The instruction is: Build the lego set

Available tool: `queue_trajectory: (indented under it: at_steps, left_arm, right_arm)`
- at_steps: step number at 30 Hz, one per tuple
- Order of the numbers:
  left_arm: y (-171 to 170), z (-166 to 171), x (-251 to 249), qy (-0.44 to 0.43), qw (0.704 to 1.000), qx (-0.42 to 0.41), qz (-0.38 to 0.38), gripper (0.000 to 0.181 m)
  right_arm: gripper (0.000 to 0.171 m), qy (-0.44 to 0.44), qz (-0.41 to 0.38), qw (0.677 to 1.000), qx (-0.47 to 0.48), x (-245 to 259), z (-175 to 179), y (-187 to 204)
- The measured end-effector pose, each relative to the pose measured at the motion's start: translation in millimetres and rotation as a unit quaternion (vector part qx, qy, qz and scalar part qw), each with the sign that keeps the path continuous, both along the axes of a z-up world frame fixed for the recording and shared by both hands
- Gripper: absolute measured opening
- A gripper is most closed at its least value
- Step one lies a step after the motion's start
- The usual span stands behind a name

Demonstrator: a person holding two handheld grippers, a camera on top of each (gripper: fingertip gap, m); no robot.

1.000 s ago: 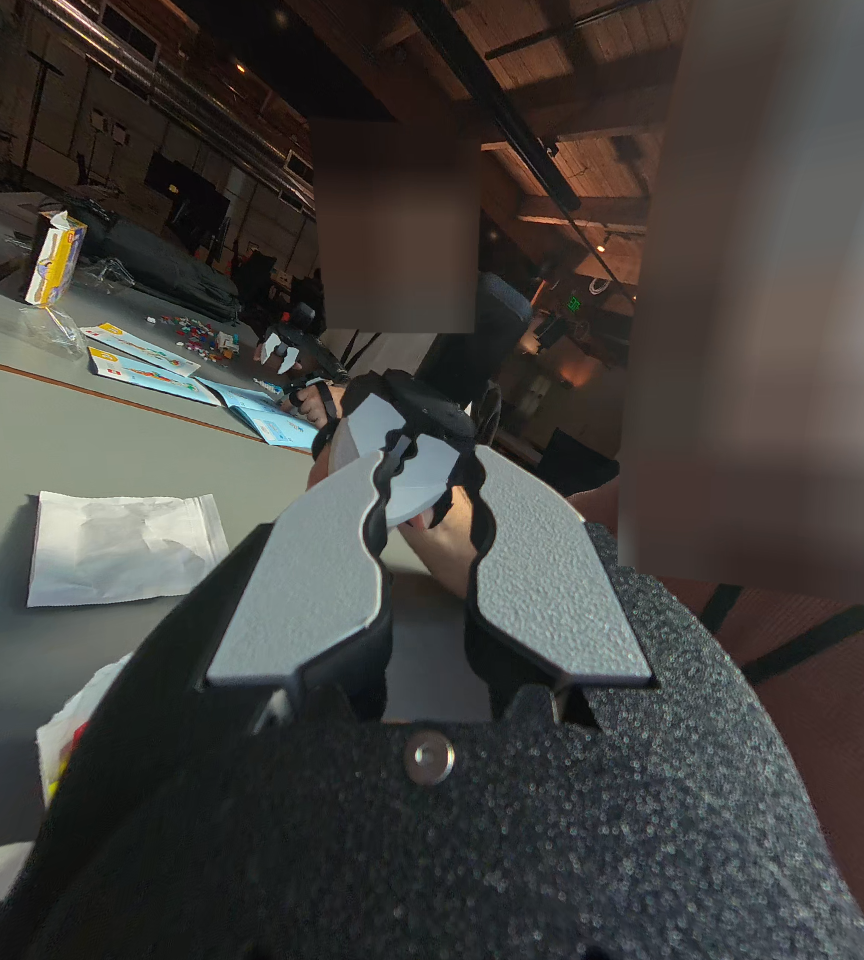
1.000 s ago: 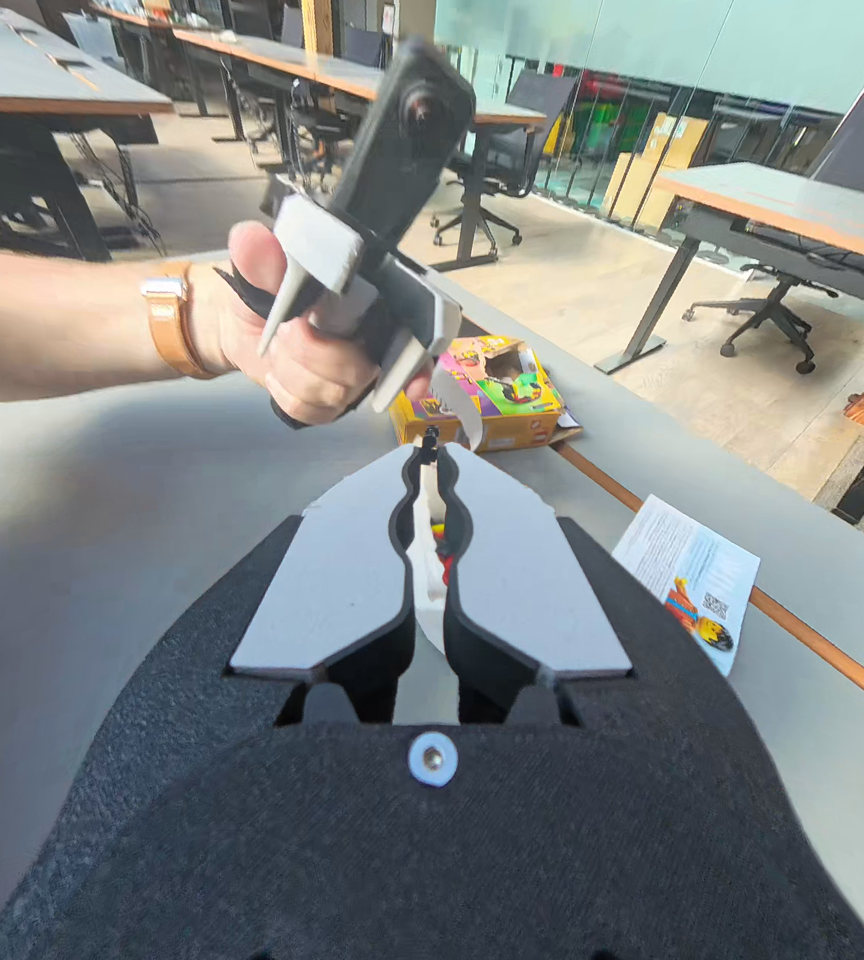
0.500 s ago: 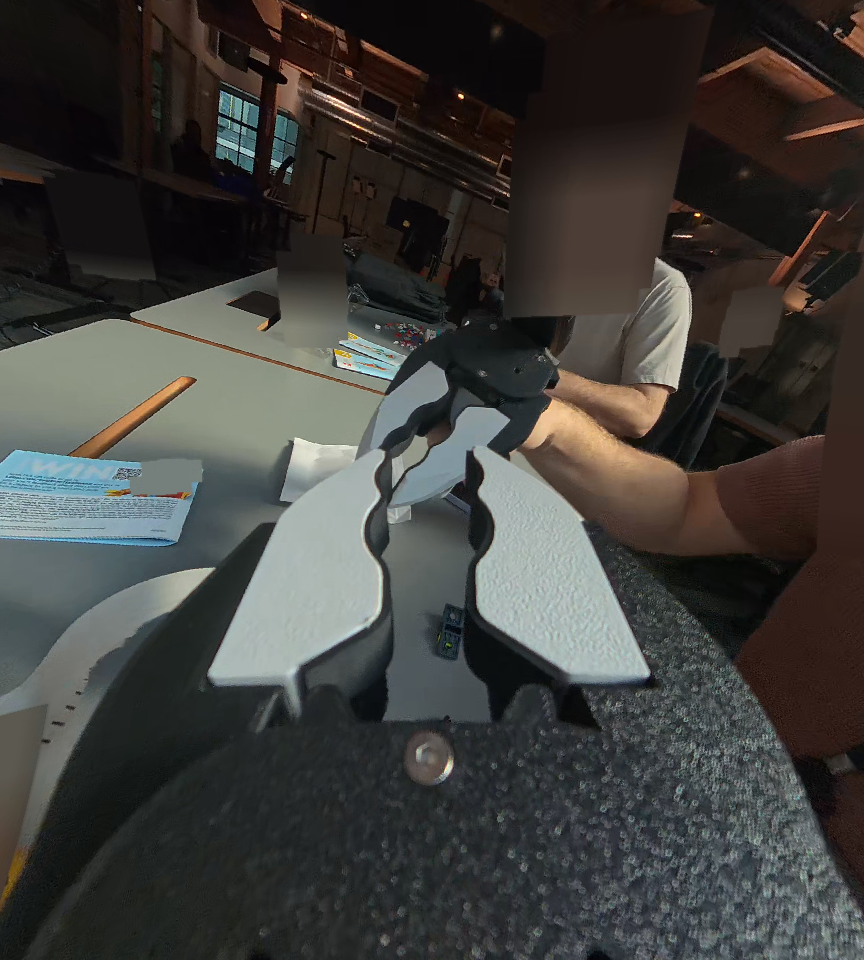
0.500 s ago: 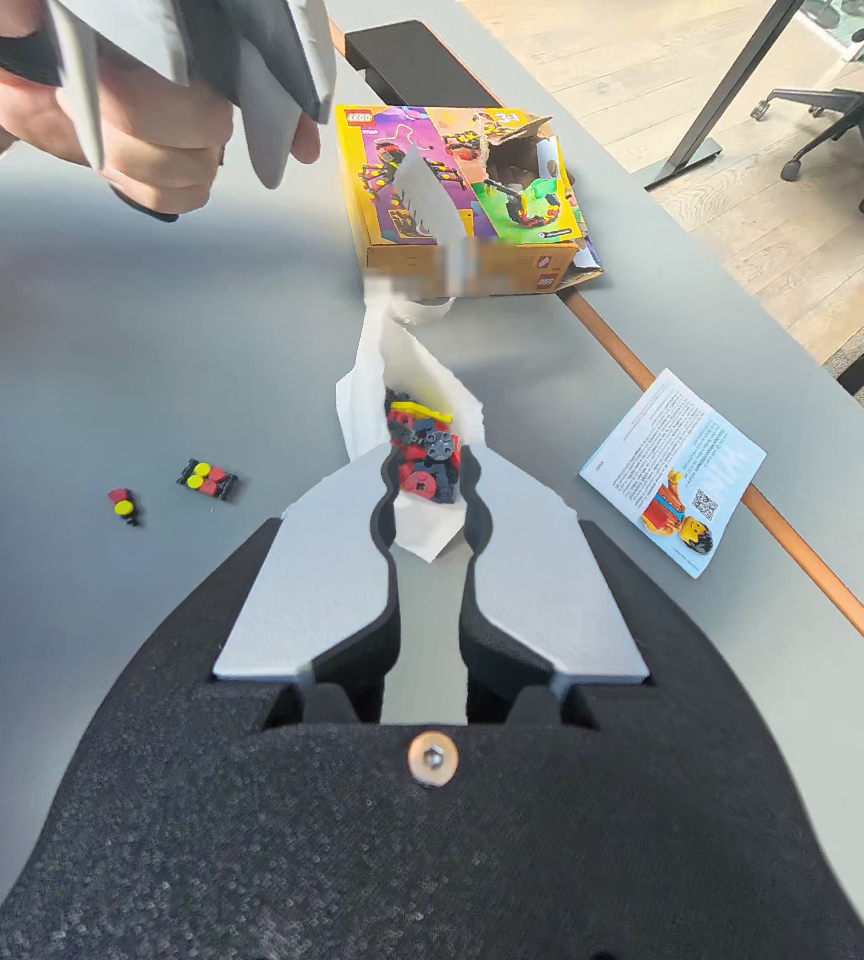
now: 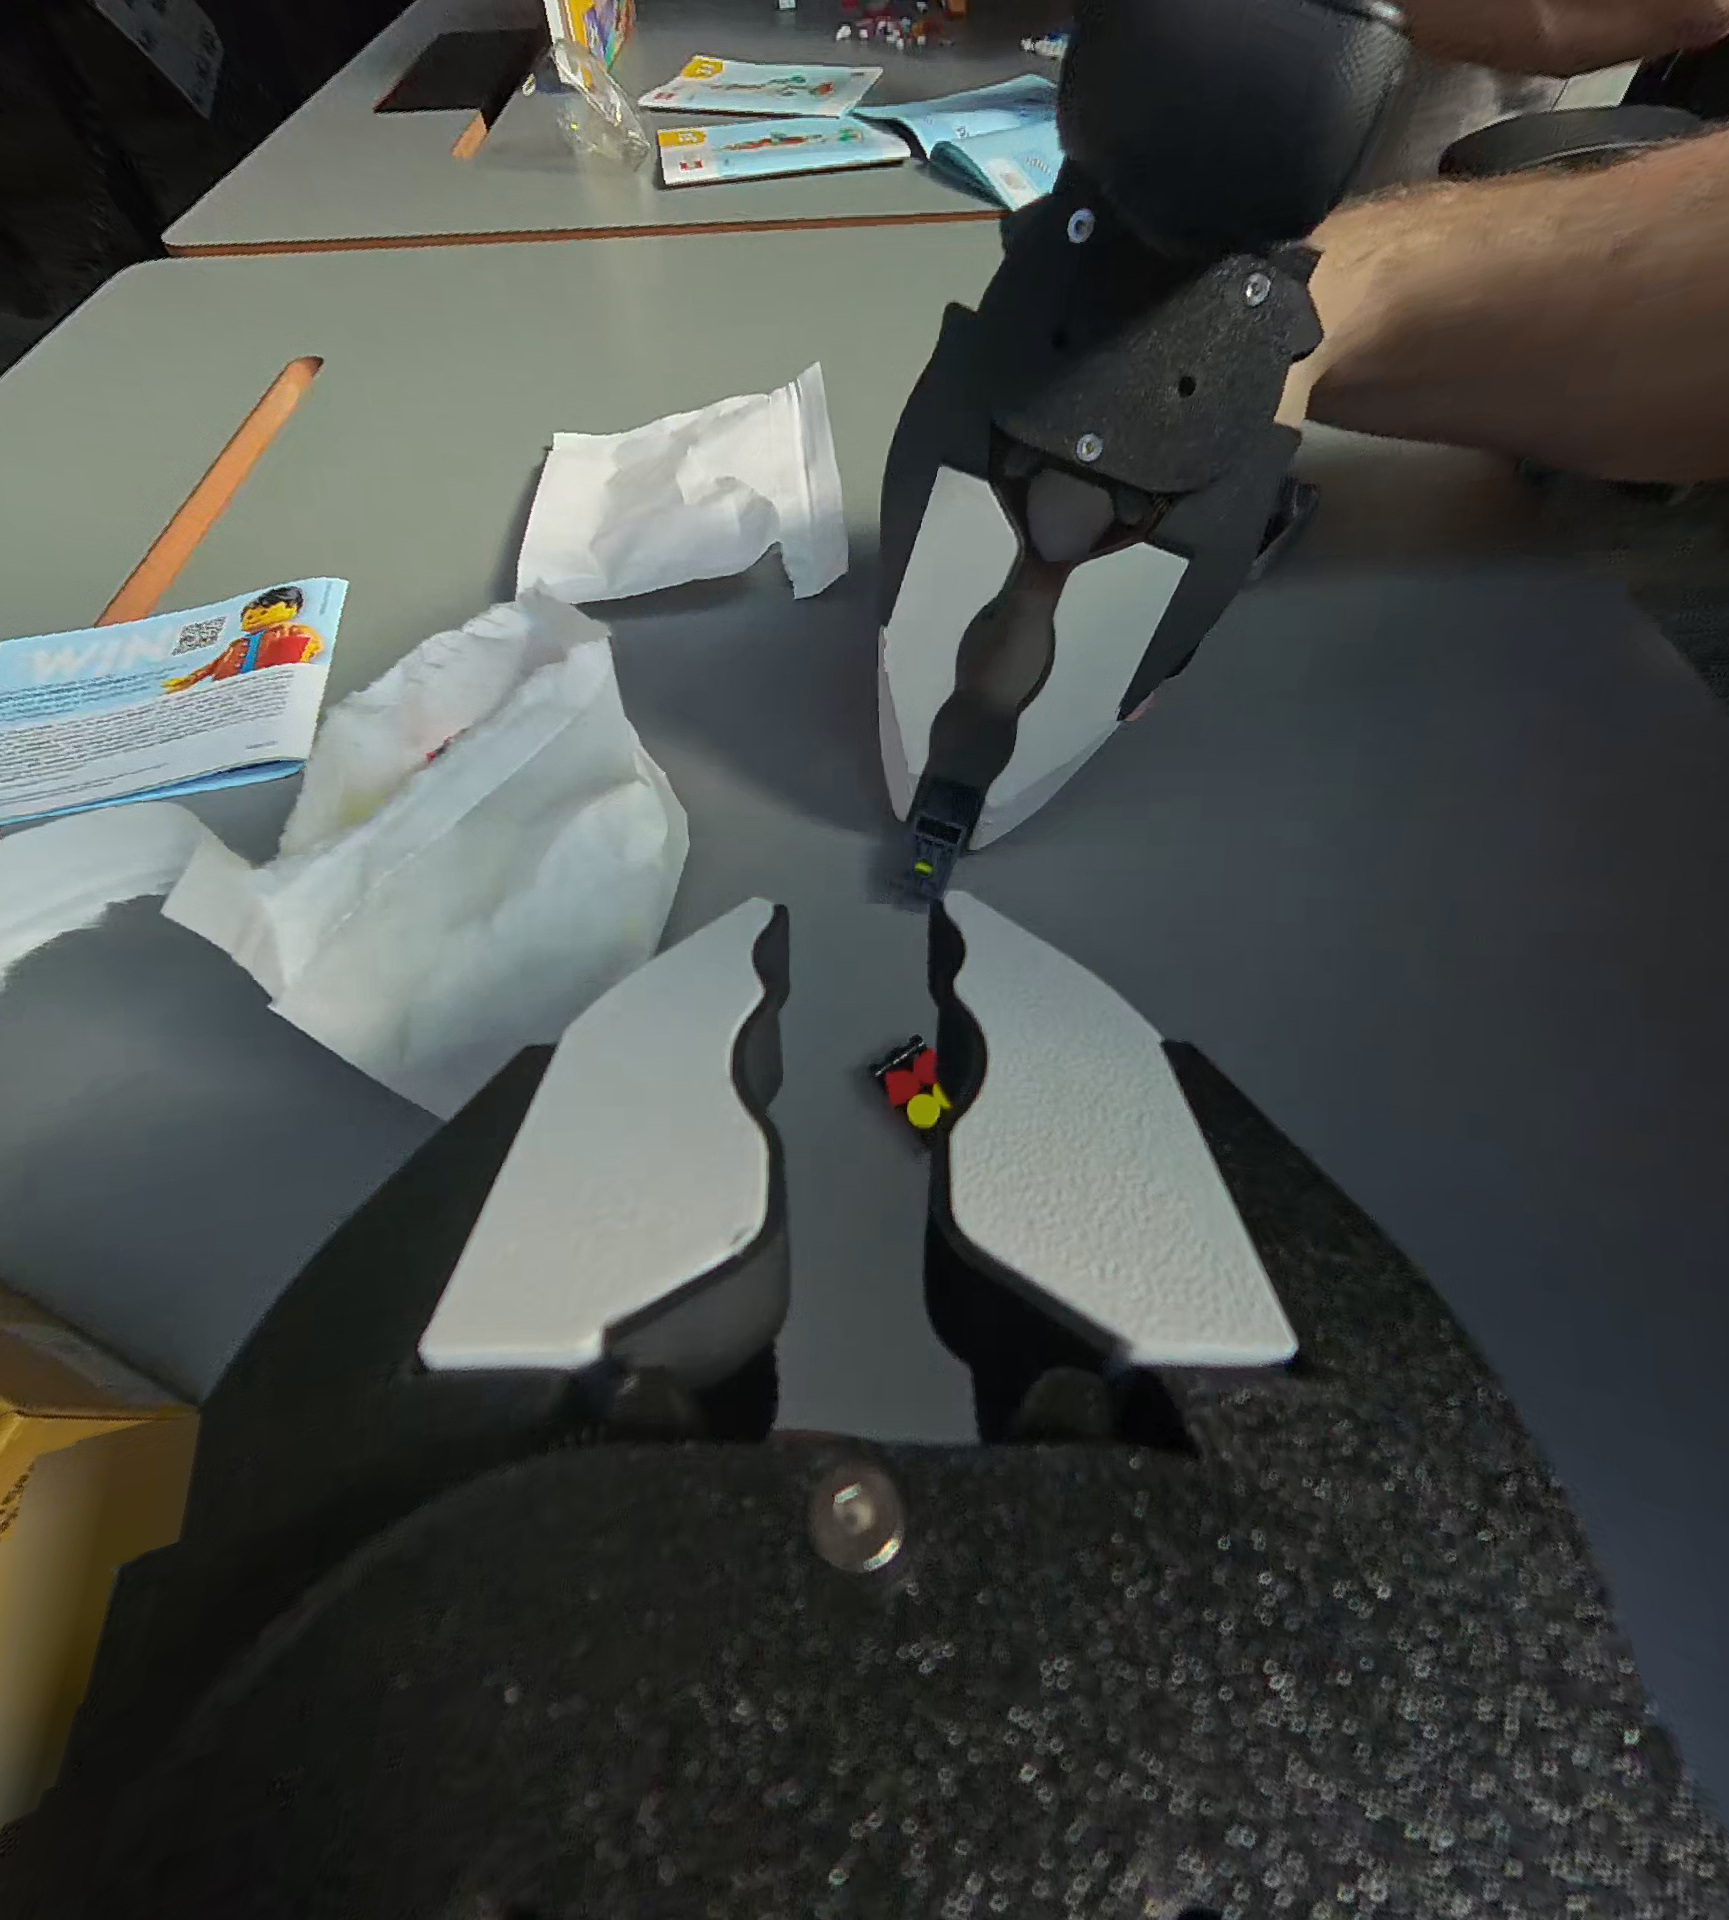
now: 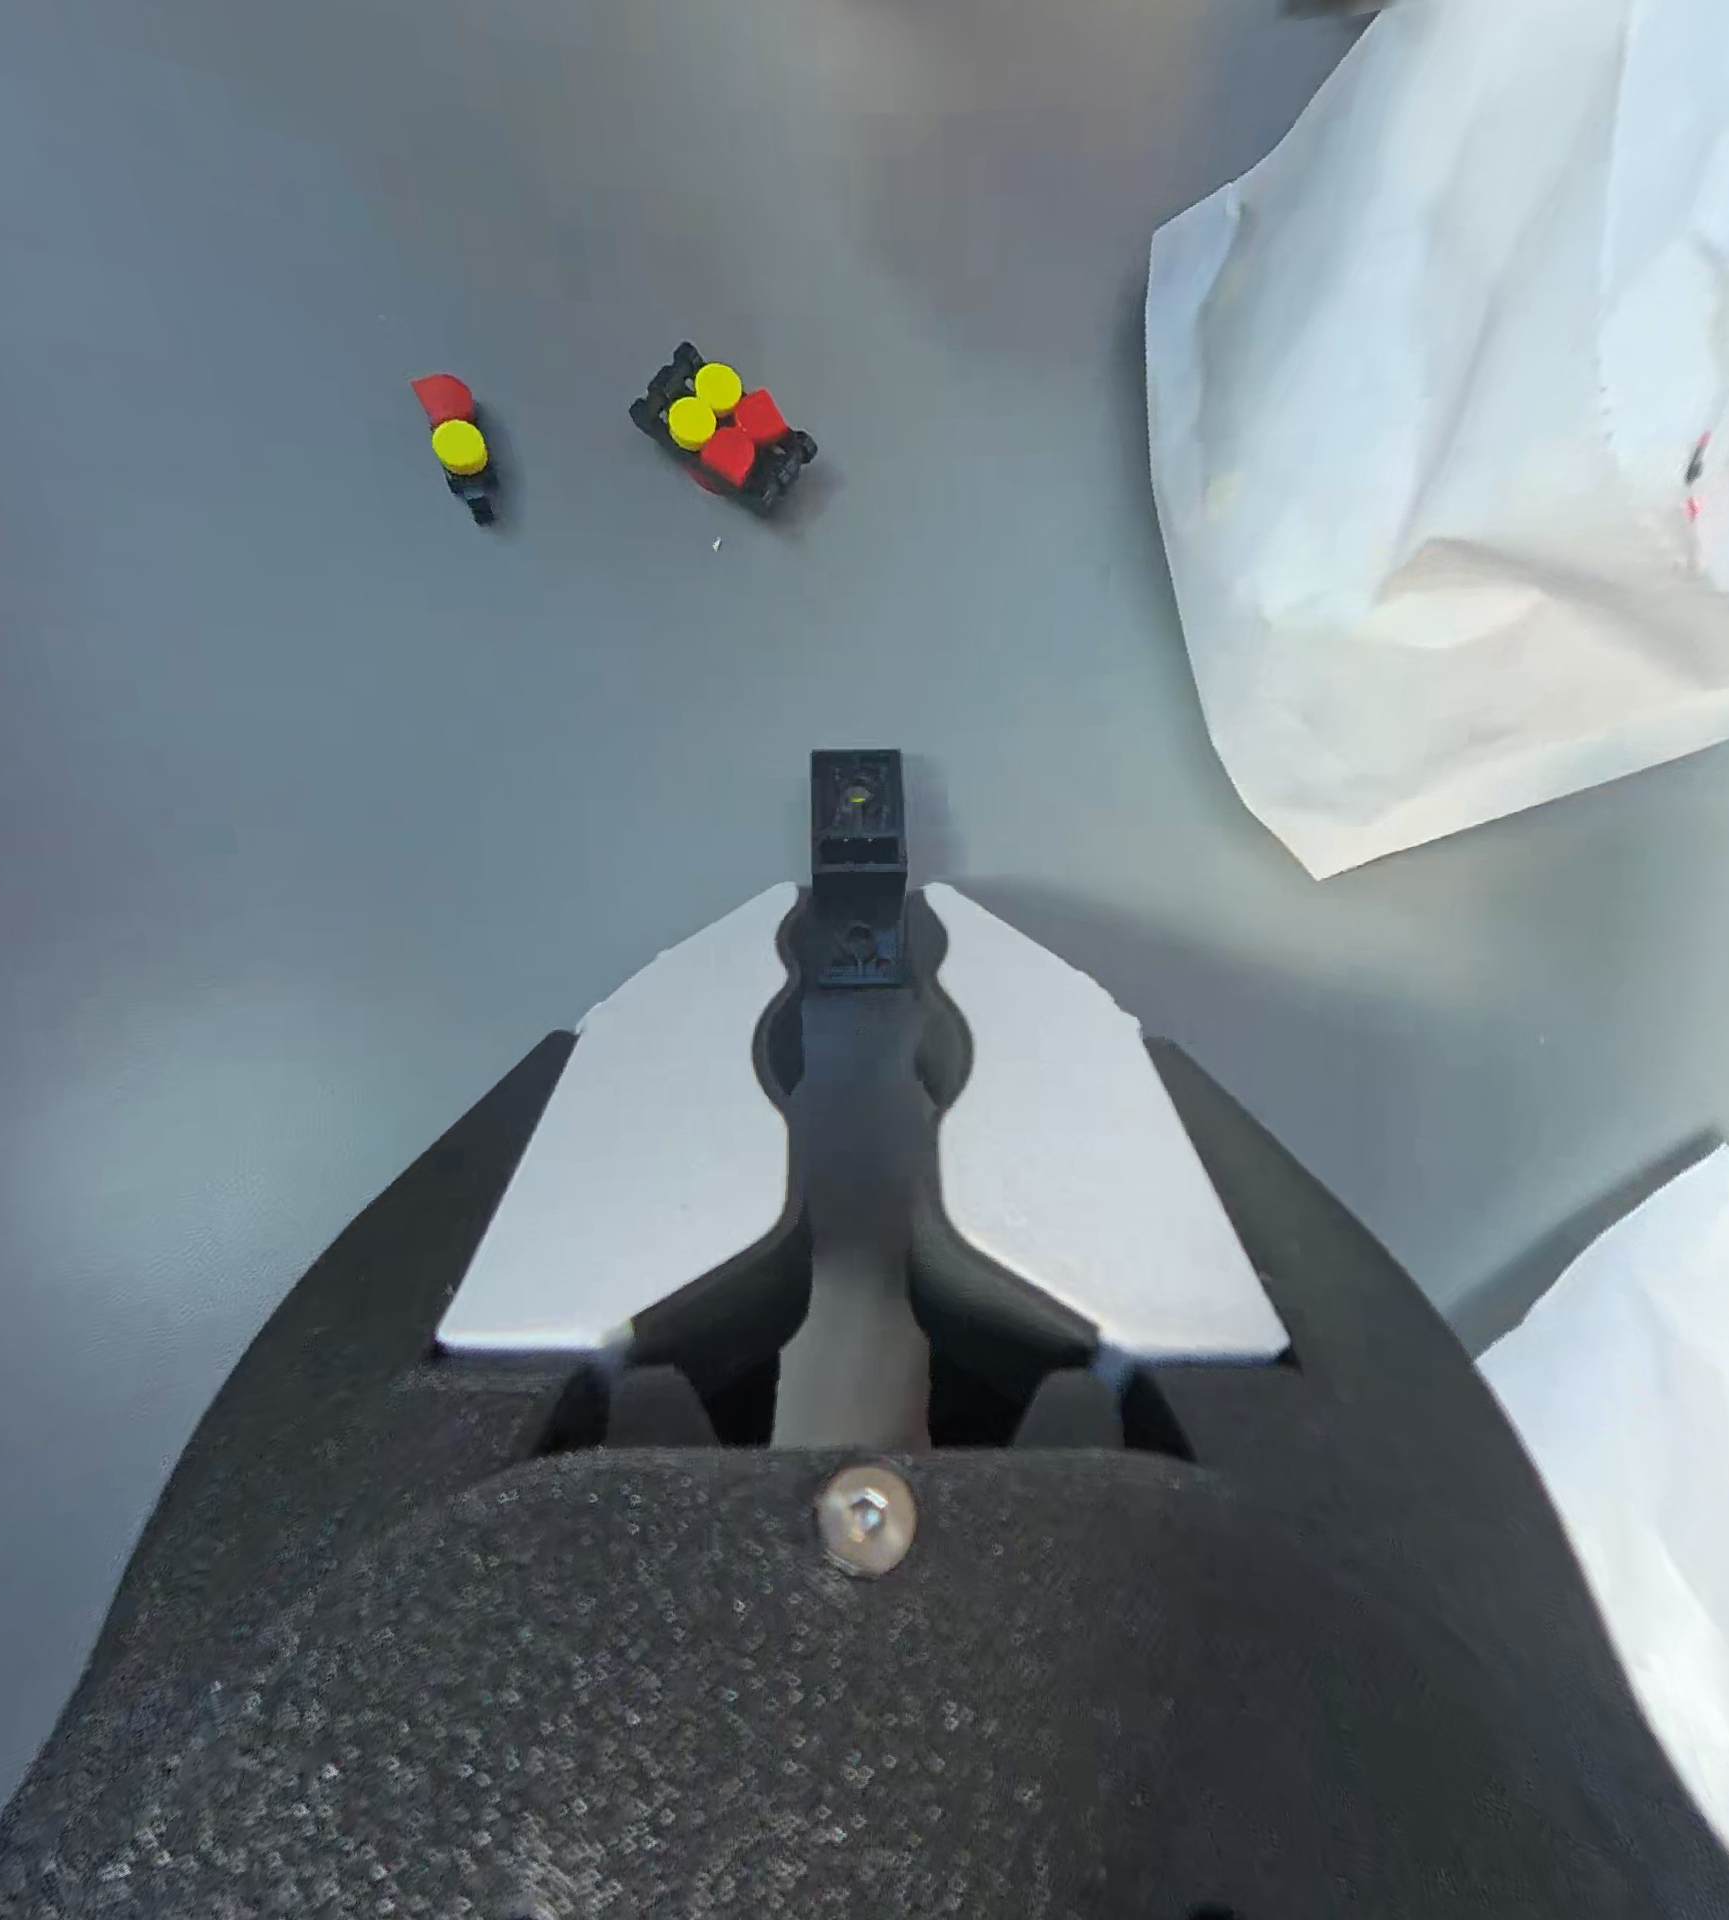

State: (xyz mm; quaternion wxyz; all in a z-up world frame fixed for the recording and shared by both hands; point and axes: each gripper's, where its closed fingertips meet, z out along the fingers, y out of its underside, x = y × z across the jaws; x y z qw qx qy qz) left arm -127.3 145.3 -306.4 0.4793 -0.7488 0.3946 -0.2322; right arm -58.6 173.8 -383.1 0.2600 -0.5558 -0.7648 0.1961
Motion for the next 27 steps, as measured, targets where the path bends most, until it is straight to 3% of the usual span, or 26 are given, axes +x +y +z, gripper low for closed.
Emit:
queue_trajectory:
  at_steps: [4, 7, 9, 11, 15, 21, 24, 27]
  left_arm:
    - [1.9, 0.1, -2.1, 0.018, 1.000, 0.018, 0.009, 0.025]
    - [0.5, 22.6, 3.5, 0.033, 0.991, 0.131, 0.007, 0.023]
    - [-5.4, 46.1, 16.3, -0.008, 0.984, 0.180, 0.007, 0.021]
    - [-19.9, 70.1, 39.7, -0.109, 0.982, 0.155, -0.025, 0.022]
    - [-29.2, 110.4, 62.1, -0.292, 0.950, 0.109, -0.026, 0.023]
    - [-34.7, 114.5, 70.7, -0.341, 0.935, 0.082, -0.043, 0.025]
    - [-38.3, 118.5, 67.9, -0.368, 0.925, 0.078, -0.056, 0.018]
    - [-38.9, 118.9, 69.9, -0.365, 0.926, 0.078, -0.059, 0.016]
  right_arm:
    - [0.016, 0.023, -0.055, 0.983, -0.176, -6.3, 14.8, -13.5]
    - [0.016, 0.171, -0.070, 0.894, -0.409, -15.4, 80.9, -31.0]
    - [0.016, 0.288, -0.060, 0.824, -0.484, -12.6, 127.1, -32.7]
    - [0.016, 0.387, -0.045, 0.800, -0.457, -6.3, 155.3, -37.6]
    - [0.016, 0.456, -0.032, 0.822, -0.339, -7.8, 169.4, -55.8]
    - [0.016, 0.489, -0.013, 0.808, -0.330, -10.4, 182.0, -71.1]
    - [0.016, 0.493, -0.010, 0.797, -0.348, -8.1, 184.6, -71.0]
    - [0.016, 0.487, -0.009, 0.802, -0.344, -9.4, 181.9, -72.7]
